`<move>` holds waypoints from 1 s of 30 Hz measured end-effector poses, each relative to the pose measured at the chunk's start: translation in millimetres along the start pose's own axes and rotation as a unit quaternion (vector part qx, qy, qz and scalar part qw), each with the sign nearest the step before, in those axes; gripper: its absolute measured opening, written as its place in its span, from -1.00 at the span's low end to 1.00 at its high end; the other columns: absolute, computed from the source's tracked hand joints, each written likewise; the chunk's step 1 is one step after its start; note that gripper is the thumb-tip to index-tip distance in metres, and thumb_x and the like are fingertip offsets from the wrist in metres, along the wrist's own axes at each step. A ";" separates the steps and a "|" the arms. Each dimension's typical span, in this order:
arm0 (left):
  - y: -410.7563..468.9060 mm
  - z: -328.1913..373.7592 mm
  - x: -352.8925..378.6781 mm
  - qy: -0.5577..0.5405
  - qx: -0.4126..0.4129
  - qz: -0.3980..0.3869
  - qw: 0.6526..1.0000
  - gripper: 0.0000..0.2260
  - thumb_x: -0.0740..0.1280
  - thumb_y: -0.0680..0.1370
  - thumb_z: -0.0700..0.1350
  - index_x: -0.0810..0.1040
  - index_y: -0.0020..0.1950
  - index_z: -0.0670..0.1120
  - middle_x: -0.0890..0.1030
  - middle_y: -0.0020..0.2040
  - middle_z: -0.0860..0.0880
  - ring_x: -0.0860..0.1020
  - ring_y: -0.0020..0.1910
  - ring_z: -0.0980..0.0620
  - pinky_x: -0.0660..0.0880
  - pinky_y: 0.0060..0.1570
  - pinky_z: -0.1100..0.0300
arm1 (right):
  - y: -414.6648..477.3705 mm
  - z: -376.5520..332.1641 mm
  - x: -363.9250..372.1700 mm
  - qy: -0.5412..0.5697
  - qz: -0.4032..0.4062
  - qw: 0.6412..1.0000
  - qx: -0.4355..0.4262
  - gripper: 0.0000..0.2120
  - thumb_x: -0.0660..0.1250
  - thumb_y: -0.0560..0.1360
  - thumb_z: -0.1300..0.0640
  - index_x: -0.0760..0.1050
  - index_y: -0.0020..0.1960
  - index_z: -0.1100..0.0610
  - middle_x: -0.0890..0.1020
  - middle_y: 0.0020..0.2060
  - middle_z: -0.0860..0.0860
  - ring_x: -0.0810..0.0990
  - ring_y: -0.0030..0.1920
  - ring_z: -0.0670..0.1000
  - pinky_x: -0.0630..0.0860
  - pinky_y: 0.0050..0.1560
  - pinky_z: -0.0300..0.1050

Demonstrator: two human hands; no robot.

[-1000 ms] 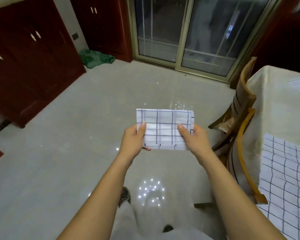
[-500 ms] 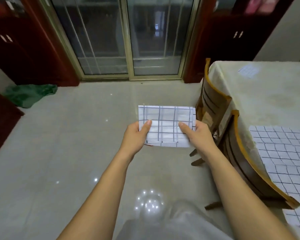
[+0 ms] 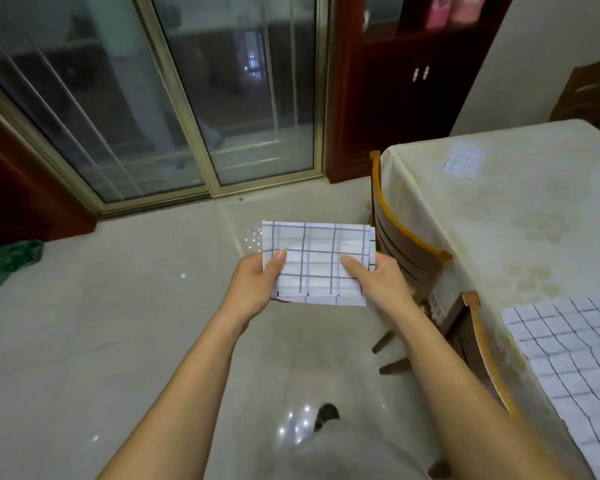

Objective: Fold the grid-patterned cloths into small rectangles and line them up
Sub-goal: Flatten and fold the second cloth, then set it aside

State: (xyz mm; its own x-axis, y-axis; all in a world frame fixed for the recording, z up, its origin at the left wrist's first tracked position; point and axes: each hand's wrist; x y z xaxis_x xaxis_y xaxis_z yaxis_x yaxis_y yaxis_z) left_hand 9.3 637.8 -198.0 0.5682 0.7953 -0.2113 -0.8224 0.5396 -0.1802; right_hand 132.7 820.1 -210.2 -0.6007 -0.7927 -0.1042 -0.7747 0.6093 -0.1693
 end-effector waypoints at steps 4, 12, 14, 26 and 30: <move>59.3 16.9 -10.4 -0.016 -0.013 0.009 1.000 -0.77 0.28 0.67 0.01 0.67 0.10 -0.07 0.74 -0.02 -0.06 0.71 -0.03 -0.06 0.66 -0.03 -0.14 | 71.0 -24.2 13.1 -0.019 -0.018 0.999 -0.023 -0.88 0.40 0.56 0.06 0.64 0.08 0.03 0.72 -0.14 -0.19 0.69 -0.07 -0.18 0.59 -0.12 -0.32; 178.5 19.6 -27.6 -0.043 -0.037 0.007 0.998 -0.74 0.27 0.67 -0.01 0.67 0.08 -0.15 0.73 -0.05 -0.13 0.71 -0.09 -0.10 0.66 -0.29 0.04 | 181.3 -29.2 41.4 -0.027 -0.003 1.000 0.004 -0.83 0.40 0.54 -0.07 0.66 0.03 0.00 0.74 -0.07 -0.07 0.71 -0.02 -0.05 0.63 0.09 0.07; 218.2 23.9 -34.8 -0.045 -0.029 -0.012 0.999 -0.75 0.25 0.68 -0.02 0.65 0.12 -0.14 0.73 -0.03 -0.11 0.71 -0.10 -0.05 0.65 -0.31 0.10 | 213.7 -36.6 49.9 -0.043 0.013 0.999 -0.002 -0.87 0.39 0.56 -0.05 0.65 0.01 -0.02 0.74 -0.08 -0.08 0.71 -0.03 -0.07 0.64 0.08 0.04; 445.9 83.6 -73.9 -0.002 0.045 -0.122 0.992 -0.82 0.29 0.66 0.00 0.65 0.16 0.02 0.70 -0.01 0.12 0.66 -0.04 0.14 0.52 -0.31 0.42 | 369.5 -95.0 95.3 -0.028 0.154 0.988 -0.012 -0.88 0.40 0.56 0.14 0.65 0.08 0.09 0.74 -0.13 -0.13 0.71 -0.07 -0.11 0.60 -0.13 -0.29; 490.2 85.2 -60.1 0.030 0.048 -0.147 0.988 -0.81 0.29 0.66 -0.01 0.62 0.20 -0.01 0.66 0.00 0.11 0.62 -0.04 0.17 0.47 -0.38 0.49 | 397.5 -91.1 91.0 0.001 0.189 0.982 0.002 -0.82 0.39 0.56 0.18 0.62 0.14 0.18 0.73 -0.14 -0.15 0.71 -0.09 -0.16 0.56 -0.17 -0.37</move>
State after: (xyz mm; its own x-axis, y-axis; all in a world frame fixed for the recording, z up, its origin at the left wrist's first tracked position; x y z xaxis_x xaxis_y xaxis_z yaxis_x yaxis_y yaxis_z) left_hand -430.5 878.1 -191.8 0.7808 0.5844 -0.2210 -0.6194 0.7705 -0.1508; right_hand -247.9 992.1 -197.7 -0.8454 -0.5100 -0.1588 -0.4956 0.8598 -0.1229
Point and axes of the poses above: each hand's wrist, its own y-axis towards the middle knuckle, its own x-axis out of the palm, z = x × y
